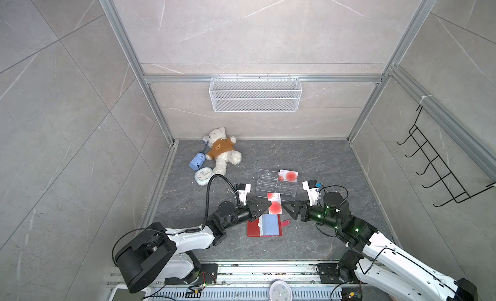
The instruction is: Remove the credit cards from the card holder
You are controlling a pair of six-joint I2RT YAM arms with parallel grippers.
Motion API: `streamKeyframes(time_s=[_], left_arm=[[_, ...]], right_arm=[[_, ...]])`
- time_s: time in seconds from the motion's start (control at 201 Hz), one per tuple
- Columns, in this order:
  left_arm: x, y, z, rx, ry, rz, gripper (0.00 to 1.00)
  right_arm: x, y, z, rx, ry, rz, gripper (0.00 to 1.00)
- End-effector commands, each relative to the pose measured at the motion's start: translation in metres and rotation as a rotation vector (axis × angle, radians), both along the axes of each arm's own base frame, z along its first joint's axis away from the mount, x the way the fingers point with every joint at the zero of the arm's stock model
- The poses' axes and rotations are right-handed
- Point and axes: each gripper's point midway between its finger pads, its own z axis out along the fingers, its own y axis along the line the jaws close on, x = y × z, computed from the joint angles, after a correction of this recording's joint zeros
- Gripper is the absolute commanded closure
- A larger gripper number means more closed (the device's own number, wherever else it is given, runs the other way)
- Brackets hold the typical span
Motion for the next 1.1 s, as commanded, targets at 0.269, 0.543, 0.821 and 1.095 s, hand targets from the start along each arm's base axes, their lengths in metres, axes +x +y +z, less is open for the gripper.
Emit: streamKeyframes(time_s=[0.269, 0.543, 0.821, 1.095], left_arm=[[0.003, -0.02, 0.055, -0.229, -0.054, -0.09, 1.0], [0.003, -0.025, 0.054, -0.228, -0.043, -0.103, 1.0], [0.005, -0.032, 0.053, -0.226, -0.041, -0.115, 1.0], [0.006, -0.034, 0.049, -0.217, -0.034, -0.118, 1.0]], right_arm=[[0.006, -0.007, 0.015, 0.134, -0.011, 0.026, 0.41], [0.01, 0.001, 0.025, 0.25, -0.012, 0.082, 0.58], [0.009, 0.004, 0.026, 0.276, -0.012, 0.106, 0.67], [0.008, 0.003, 0.03, 0.294, -0.017, 0.116, 0.77]])
